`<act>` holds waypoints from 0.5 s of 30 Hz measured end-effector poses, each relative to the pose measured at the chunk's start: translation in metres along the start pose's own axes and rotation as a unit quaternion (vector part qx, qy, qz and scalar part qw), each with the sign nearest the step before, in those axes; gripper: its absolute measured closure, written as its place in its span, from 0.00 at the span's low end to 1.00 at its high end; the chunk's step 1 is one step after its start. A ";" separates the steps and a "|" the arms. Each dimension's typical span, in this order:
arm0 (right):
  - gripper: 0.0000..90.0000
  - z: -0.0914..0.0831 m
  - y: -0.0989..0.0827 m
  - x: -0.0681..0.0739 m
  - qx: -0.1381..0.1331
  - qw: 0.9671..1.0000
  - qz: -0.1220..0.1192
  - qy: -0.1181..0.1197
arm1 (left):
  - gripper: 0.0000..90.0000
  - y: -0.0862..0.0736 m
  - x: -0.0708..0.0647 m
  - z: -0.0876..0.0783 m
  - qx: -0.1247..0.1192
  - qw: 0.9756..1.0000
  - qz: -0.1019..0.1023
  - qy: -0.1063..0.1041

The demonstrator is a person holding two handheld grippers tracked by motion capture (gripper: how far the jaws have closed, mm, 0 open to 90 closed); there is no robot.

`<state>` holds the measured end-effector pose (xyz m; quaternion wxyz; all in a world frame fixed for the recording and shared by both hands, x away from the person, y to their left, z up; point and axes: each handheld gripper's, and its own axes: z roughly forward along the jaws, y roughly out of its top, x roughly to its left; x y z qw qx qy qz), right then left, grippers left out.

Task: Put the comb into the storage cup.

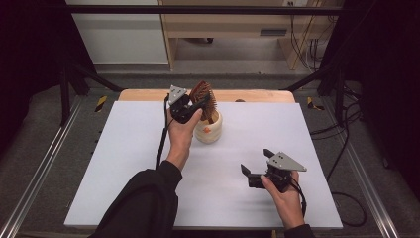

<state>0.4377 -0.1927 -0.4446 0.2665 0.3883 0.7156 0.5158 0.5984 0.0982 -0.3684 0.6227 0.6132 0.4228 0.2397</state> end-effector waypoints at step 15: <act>0.04 0.002 0.000 0.002 0.002 1.000 -0.001 0.001 | 0.52 0.000 0.013 -0.005 0.008 1.000 -0.004 -0.004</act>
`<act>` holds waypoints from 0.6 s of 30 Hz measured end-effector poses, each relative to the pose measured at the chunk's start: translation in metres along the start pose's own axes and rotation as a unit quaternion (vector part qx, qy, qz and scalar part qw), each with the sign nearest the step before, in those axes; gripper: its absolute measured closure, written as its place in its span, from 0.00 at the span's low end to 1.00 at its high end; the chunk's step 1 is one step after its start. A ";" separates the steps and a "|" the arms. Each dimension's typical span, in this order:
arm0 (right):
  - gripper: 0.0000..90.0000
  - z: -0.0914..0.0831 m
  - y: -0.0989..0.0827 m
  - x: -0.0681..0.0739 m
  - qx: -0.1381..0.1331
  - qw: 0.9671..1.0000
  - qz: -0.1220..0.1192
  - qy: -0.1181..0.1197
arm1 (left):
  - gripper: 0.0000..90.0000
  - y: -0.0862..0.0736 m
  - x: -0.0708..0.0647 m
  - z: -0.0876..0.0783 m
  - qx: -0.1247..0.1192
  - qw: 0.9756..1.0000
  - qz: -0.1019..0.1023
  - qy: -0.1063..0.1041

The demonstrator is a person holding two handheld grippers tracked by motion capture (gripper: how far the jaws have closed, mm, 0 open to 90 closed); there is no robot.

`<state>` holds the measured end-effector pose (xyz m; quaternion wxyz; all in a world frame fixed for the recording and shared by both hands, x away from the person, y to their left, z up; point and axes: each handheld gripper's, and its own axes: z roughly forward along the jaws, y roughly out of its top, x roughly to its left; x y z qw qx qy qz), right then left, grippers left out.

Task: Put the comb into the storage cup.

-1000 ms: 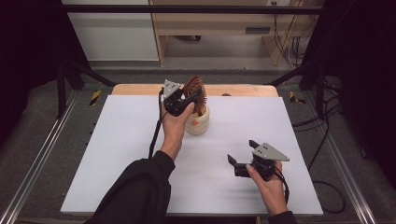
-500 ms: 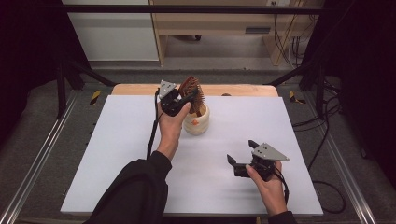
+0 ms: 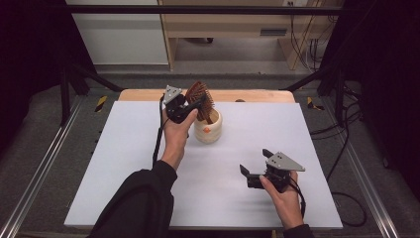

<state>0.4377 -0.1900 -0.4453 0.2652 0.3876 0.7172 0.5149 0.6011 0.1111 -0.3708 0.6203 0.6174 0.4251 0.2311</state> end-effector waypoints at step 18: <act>0.04 0.001 0.000 0.001 0.001 1.000 -0.001 0.002 | 0.50 -0.002 0.010 -0.002 0.002 1.000 -0.009 0.003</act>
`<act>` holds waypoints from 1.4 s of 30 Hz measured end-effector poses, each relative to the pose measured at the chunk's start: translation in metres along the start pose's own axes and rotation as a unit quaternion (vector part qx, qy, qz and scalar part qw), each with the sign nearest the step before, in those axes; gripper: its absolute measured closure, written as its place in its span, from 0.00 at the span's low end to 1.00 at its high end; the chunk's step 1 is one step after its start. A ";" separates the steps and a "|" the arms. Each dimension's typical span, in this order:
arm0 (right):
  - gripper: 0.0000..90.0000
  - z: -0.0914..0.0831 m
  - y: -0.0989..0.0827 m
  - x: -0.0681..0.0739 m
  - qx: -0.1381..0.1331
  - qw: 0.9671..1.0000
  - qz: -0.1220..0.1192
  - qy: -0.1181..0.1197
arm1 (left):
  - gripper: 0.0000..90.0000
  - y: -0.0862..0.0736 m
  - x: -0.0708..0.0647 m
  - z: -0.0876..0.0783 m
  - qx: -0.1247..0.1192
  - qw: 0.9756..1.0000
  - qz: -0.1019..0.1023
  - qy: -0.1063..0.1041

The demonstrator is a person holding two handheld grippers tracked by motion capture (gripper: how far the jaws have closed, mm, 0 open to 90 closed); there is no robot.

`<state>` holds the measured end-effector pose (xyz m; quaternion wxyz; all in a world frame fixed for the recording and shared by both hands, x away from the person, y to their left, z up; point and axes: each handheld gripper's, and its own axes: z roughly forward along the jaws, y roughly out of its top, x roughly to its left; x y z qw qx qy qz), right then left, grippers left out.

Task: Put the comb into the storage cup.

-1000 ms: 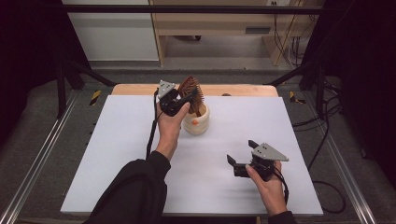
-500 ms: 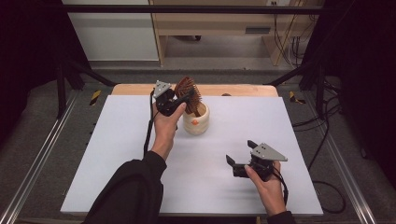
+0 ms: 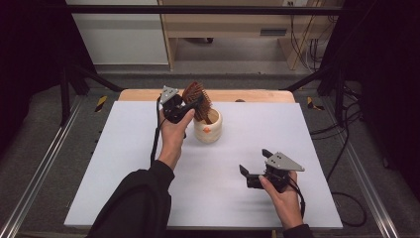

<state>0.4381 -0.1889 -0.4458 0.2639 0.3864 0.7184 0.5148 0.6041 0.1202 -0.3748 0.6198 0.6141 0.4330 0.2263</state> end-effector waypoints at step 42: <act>0.04 0.001 -0.001 -0.001 0.003 1.000 0.001 0.000 | 0.48 -0.003 0.010 -0.001 0.006 1.000 -0.005 -0.001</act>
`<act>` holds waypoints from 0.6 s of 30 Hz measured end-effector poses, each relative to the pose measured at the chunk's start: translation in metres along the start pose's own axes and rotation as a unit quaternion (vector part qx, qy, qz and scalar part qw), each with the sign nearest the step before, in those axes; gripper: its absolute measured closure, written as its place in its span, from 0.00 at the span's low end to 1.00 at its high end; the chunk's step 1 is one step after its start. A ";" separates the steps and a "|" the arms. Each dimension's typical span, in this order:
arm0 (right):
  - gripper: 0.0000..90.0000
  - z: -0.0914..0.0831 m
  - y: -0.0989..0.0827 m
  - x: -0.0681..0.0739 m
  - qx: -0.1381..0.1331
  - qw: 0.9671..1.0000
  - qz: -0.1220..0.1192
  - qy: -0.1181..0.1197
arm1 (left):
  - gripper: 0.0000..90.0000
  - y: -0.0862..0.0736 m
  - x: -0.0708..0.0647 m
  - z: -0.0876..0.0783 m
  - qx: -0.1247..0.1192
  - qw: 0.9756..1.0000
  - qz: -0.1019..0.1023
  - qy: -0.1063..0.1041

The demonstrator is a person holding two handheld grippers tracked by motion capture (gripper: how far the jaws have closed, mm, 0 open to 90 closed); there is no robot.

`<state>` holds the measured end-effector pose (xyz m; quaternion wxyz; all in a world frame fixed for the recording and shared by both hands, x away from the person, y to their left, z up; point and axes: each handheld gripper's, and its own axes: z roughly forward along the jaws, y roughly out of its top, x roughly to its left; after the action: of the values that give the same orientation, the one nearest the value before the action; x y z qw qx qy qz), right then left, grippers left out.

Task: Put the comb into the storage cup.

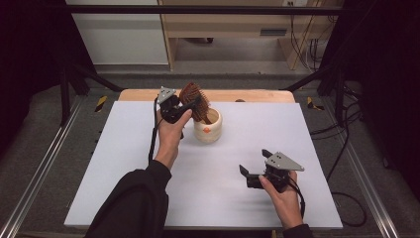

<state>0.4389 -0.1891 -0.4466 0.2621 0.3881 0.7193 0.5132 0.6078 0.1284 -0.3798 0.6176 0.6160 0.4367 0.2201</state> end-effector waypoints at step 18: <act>0.04 0.001 0.000 0.001 0.001 1.000 -0.001 0.001 | 0.46 -0.001 0.002 -0.001 0.002 1.000 -0.001 0.003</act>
<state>0.4388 -0.1880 -0.4471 0.2613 0.3876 0.7204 0.5124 0.6080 0.1306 -0.3810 0.6154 0.6162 0.4392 0.2208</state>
